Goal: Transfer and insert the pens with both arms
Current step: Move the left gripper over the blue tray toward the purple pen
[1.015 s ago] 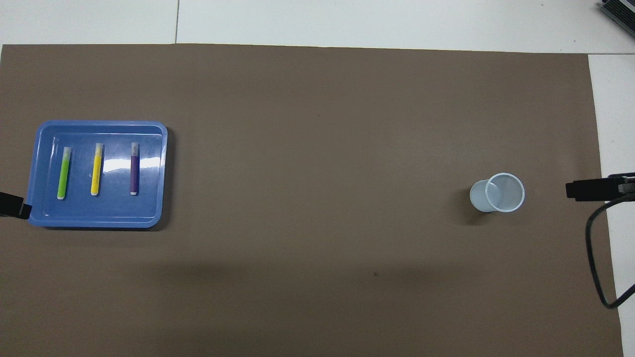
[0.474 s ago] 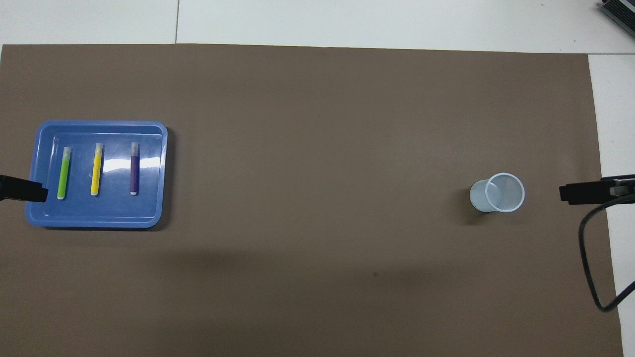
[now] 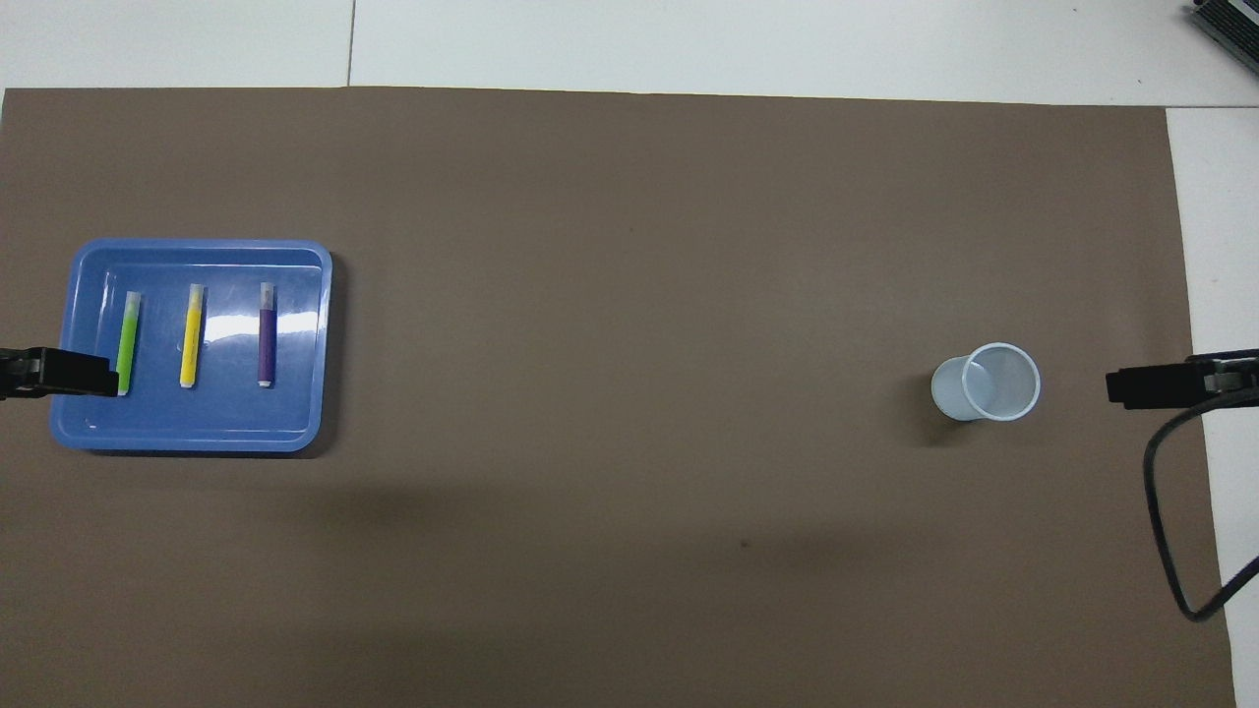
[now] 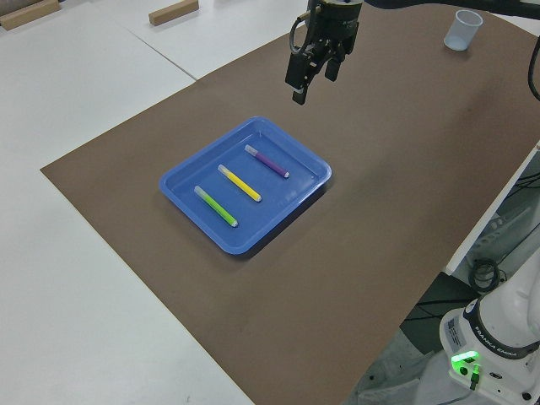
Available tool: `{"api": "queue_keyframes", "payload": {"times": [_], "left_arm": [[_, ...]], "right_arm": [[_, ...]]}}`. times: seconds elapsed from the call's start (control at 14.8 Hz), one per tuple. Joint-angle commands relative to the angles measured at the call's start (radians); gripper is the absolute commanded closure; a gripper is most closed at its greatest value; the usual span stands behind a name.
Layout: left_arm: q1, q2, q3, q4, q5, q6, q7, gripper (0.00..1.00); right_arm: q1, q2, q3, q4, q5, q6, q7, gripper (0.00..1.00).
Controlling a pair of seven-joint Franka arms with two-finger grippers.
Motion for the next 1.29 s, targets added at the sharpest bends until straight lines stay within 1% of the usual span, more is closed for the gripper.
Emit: {"api": "queue_keyframes", "payload": {"times": [0.0, 0.14, 0.27, 0.34, 0.54, 0.74, 0.88, 1.02, 1.22], "left_arm": [[0.003, -0.033, 0.001, -0.107, 0.016, 0.114, -0.028, 0.00], [-0.003, -0.016, 0.001, -0.122, 0.016, 0.165, -0.066, 0.00], [-0.009, 0.030, 0.001, -0.124, 0.016, 0.232, -0.115, 0.00], [-0.014, 0.054, -0.002, -0.122, 0.016, 0.258, -0.120, 0.00], [-0.020, 0.087, -0.002, -0.119, 0.016, 0.329, -0.121, 0.00], [-0.011, 0.166, 0.001, -0.116, 0.016, 0.418, -0.121, 0.00], [-0.009, 0.205, 0.001, -0.115, 0.014, 0.455, -0.123, 0.00], [-0.011, 0.220, -0.002, -0.113, 0.011, 0.472, -0.123, 0.00], [-0.011, 0.266, -0.002, -0.116, 0.008, 0.508, -0.134, 0.00]], "right_arm": [[-0.002, -0.033, 0.004, -0.039, -0.003, 0.011, 0.013, 0.00], [-0.002, -0.033, 0.002, -0.039, -0.001, 0.003, 0.008, 0.00], [-0.002, -0.033, 0.002, -0.039, -0.003, -0.004, 0.011, 0.00], [-0.002, -0.034, 0.002, -0.039, -0.004, -0.003, 0.010, 0.00], [-0.001, -0.036, 0.005, -0.041, -0.011, -0.003, -0.034, 0.00], [-0.001, -0.041, 0.011, -0.053, -0.017, -0.003, -0.064, 0.00], [-0.001, -0.044, 0.011, -0.056, -0.015, 0.002, -0.064, 0.00], [-0.002, -0.042, 0.011, -0.056, -0.009, 0.009, -0.061, 0.00], [-0.002, -0.042, 0.011, -0.056, -0.009, 0.005, -0.058, 0.00]]}}
